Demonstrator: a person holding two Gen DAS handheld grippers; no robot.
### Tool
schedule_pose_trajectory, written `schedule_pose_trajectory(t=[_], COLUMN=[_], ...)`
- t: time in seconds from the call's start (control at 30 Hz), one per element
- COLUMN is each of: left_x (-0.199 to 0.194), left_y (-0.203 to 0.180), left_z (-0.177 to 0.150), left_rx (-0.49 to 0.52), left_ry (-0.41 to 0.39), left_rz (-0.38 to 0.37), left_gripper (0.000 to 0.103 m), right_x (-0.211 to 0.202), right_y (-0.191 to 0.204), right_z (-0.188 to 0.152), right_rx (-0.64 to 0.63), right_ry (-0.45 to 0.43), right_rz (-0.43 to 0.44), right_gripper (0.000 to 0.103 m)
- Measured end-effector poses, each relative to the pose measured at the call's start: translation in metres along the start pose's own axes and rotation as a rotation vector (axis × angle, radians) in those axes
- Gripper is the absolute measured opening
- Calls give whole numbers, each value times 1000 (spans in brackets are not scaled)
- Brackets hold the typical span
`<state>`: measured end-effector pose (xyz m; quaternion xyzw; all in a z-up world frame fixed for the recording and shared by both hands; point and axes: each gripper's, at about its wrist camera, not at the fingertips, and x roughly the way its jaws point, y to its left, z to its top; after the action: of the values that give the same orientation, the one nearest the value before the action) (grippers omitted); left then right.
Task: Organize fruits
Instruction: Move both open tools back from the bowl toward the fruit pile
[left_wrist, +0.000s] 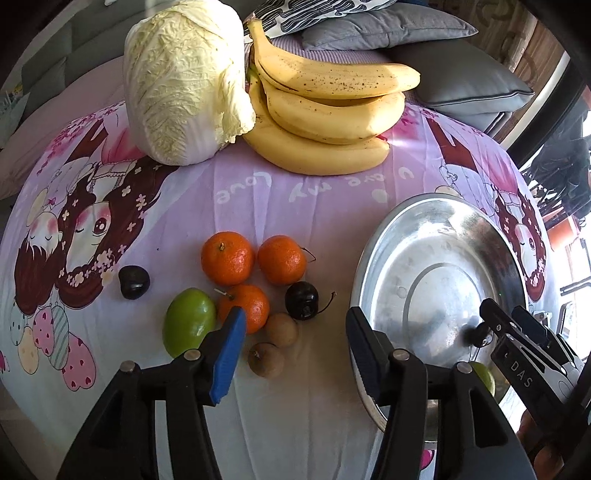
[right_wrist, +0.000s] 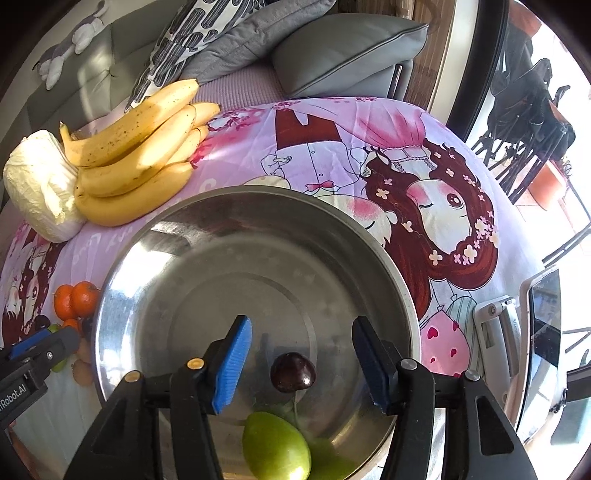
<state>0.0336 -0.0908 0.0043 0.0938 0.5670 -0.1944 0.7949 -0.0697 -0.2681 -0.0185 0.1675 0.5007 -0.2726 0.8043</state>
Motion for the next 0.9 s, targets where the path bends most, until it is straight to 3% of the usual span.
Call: schedule_pose_trajectory(t=[0.07,0.2,0.27,0.6,0.73,0.9], left_x=[1,3,4,0,-3,-9], left_y=[3,9,12,19,19,24], left_z=[0,0,0,3,4,2], left_rx=[-13,-34,-47,-66,-41,-30], left_ry=[3,-1,-6,-48,-79,-112], left_rz=[11,46,64,90,115,112], left_gripper=[71,74,85,90,90,92], right_x=[1,0,-2,-5,-9,-11], right_y=[2,5,6,18,26,33], right_z=[0,-1,-1,-3,-5,-8], right_rx=[-10,-29,-34,-70,-96,-119], right_ry=[2,-12,-23,-32,-47,-53], right_rz=[-10,-13,-8,72,97,122], right_gripper=[68,71,78,83,100,102])
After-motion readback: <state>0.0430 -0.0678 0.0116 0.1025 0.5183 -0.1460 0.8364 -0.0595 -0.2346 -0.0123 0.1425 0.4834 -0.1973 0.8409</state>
